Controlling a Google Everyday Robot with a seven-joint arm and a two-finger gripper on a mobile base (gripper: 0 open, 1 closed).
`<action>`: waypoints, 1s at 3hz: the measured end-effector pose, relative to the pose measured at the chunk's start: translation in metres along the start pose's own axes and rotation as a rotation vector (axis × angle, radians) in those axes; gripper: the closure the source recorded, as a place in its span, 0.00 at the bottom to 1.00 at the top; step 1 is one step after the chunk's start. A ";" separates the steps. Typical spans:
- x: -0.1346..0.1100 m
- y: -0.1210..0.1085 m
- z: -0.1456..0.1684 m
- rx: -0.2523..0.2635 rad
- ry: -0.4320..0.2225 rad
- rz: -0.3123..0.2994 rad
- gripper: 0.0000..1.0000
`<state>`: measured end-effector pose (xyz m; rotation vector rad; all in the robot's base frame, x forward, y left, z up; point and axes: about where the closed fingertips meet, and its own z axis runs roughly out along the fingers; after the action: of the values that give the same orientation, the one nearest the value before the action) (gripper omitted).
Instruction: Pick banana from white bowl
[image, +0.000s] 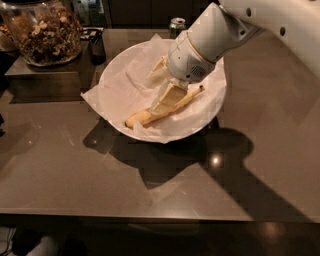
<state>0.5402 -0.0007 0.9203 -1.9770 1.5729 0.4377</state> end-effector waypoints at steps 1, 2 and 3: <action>0.007 0.002 0.016 -0.023 -0.023 0.011 0.44; 0.013 -0.002 0.031 -0.037 -0.038 0.003 0.44; 0.019 -0.009 0.048 -0.052 -0.059 -0.004 0.44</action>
Offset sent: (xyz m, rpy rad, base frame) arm 0.0182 0.0103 -0.0468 0.0402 0.0437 0.0427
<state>0.5581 0.0149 0.8737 -1.9874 1.5352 0.5348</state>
